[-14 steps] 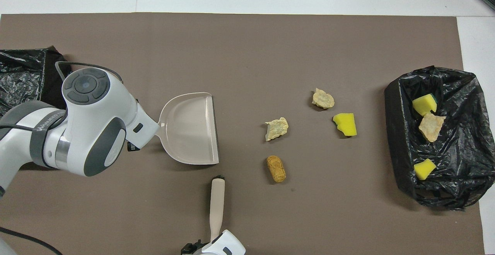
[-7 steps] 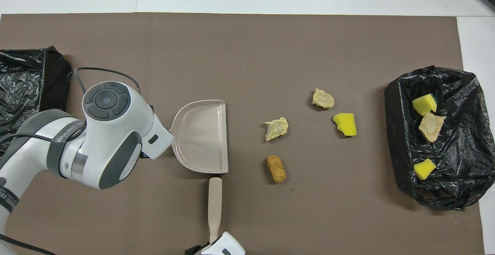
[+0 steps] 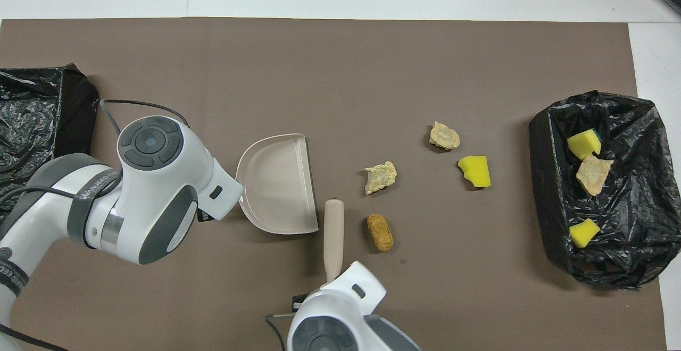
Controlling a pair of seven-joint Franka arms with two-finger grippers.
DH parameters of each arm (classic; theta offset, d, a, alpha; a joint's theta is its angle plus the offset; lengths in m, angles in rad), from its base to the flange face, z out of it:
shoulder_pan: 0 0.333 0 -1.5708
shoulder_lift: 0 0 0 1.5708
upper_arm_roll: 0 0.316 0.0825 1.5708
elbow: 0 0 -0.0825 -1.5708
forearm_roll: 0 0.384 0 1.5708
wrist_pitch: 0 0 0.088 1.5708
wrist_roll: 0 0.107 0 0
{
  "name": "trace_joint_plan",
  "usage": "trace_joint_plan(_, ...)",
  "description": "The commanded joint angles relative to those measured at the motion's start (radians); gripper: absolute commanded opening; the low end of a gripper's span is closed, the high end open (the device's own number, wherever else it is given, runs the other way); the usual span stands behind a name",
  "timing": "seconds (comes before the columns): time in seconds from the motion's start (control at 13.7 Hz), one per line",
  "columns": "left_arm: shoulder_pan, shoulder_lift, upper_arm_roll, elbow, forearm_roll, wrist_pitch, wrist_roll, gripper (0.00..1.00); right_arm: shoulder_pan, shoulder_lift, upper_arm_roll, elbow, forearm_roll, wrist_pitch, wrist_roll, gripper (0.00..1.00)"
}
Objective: Sweep and dump trash in bin
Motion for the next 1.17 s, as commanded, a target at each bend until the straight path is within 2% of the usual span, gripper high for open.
trace_joint_plan(0.0,-0.034,-0.056,0.009,-0.052,0.016,-0.005,-0.053,0.00,-0.154,-0.050,0.011,-0.003,-0.032,-0.050,-0.138,0.00)
trace_joint_plan(0.15,-0.071,-0.075,0.010,-0.074,0.016,-0.023,-0.076,0.00,-0.255,-0.032,0.011,-0.004,-0.083,-0.052,-0.225,0.00)
trace_joint_plan(0.37,-0.105,-0.082,0.009,-0.081,0.016,-0.026,-0.121,0.00,-0.433,-0.001,0.014,-0.013,-0.091,-0.032,-0.427,0.00)
trace_joint_plan(0.66,-0.146,-0.079,0.009,-0.103,0.015,-0.006,-0.242,0.00,-0.625,0.004,0.015,-0.052,-0.297,0.011,-0.601,0.00)
trace_joint_plan(0.8,-0.160,-0.080,0.009,-0.104,0.015,-0.012,-0.262,0.00,-0.737,-0.018,0.015,-0.128,-0.298,0.123,-0.737,0.00)
trace_joint_plan(0.95,-0.165,-0.080,0.009,-0.104,0.015,-0.011,-0.263,0.00,-0.782,-0.035,0.015,-0.162,-0.296,0.139,-0.794,0.00)
trace_joint_plan(1.1,-0.165,-0.080,0.009,-0.103,0.015,-0.008,-0.271,0.00,-0.782,-0.033,0.015,-0.200,-0.296,0.158,-0.796,0.00)
